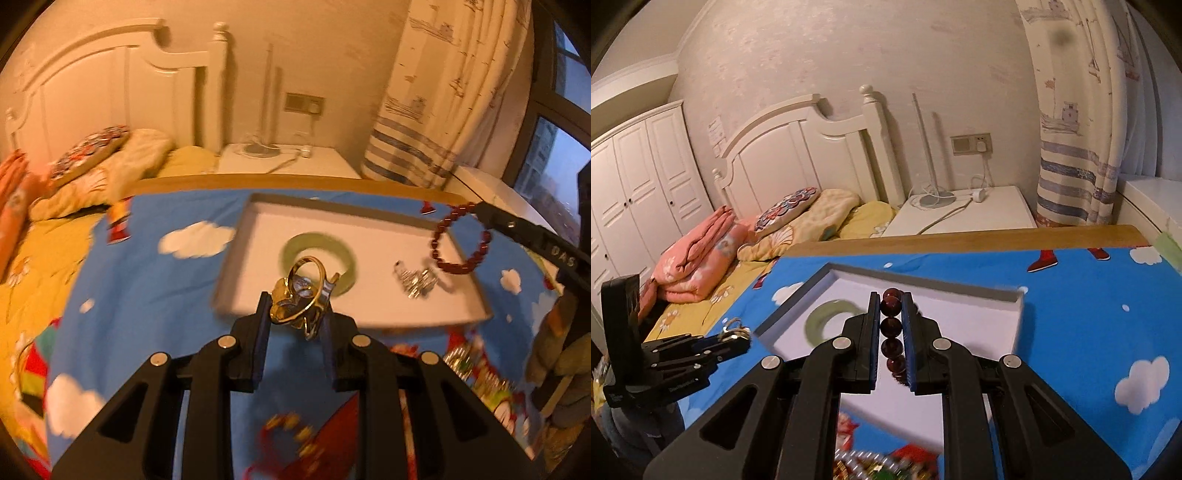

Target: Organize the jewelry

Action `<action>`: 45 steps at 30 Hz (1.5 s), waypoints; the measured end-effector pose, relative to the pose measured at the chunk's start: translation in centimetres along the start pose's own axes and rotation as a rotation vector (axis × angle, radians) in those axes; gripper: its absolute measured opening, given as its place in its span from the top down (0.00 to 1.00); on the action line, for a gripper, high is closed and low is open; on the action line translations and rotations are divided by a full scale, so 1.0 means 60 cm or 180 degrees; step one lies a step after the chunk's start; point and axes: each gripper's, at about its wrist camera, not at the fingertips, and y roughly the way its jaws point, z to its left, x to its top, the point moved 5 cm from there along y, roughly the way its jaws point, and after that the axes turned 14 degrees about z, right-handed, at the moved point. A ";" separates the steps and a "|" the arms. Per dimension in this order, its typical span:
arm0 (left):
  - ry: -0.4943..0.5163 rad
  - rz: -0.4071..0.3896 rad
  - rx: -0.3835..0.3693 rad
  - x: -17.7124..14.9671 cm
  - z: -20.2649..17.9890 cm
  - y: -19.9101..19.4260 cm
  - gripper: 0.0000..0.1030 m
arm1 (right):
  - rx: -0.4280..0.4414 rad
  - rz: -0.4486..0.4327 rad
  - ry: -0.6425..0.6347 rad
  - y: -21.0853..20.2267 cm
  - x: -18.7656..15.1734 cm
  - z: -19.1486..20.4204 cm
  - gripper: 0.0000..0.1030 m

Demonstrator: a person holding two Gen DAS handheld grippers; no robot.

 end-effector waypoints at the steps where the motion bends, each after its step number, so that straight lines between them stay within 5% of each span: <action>1: 0.0045 0.0036 -0.0039 0.012 -0.014 0.012 0.76 | 0.0021 0.0013 0.0022 0.006 0.005 -0.004 0.86; 9: 0.0358 0.0352 -0.0118 0.044 -0.101 0.108 0.76 | 0.0282 0.0323 0.0111 0.084 0.043 -0.023 0.86; 14: 0.0546 0.0639 0.0043 0.044 -0.123 0.156 0.75 | 0.0091 0.0528 0.0333 0.119 0.035 -0.065 0.85; 17: 0.0626 0.0683 0.0071 0.043 -0.132 0.164 0.60 | 0.0020 0.0576 0.0394 0.111 0.026 -0.088 0.83; 19: 0.0652 0.0700 0.0045 0.040 -0.137 0.165 0.47 | -0.0010 0.0585 0.0363 0.098 0.019 -0.094 0.72; 21: 0.0697 0.0674 0.0054 0.035 -0.141 0.162 0.32 | 0.0001 0.0493 0.0327 0.074 0.012 -0.099 0.39; 23: 0.0728 0.0635 0.0129 0.029 -0.145 0.158 0.25 | 0.0011 0.0391 0.0312 0.048 0.005 -0.102 0.37; 28: 0.0582 0.0533 0.0158 0.018 -0.129 0.125 0.22 | 0.0101 0.0324 0.0393 -0.002 -0.027 -0.109 0.37; 34: 0.0184 0.0178 0.0163 -0.006 -0.085 0.052 0.05 | 0.0168 0.0398 0.0238 -0.035 -0.068 -0.084 0.27; 39: -0.0253 -0.0019 0.0414 -0.050 -0.025 0.013 0.03 | 0.0158 0.0381 0.0066 -0.061 -0.095 -0.059 0.19; 45: -0.0421 -0.0043 0.0755 -0.100 0.019 -0.009 0.03 | 0.0178 0.0304 0.0007 -0.091 -0.109 -0.033 0.16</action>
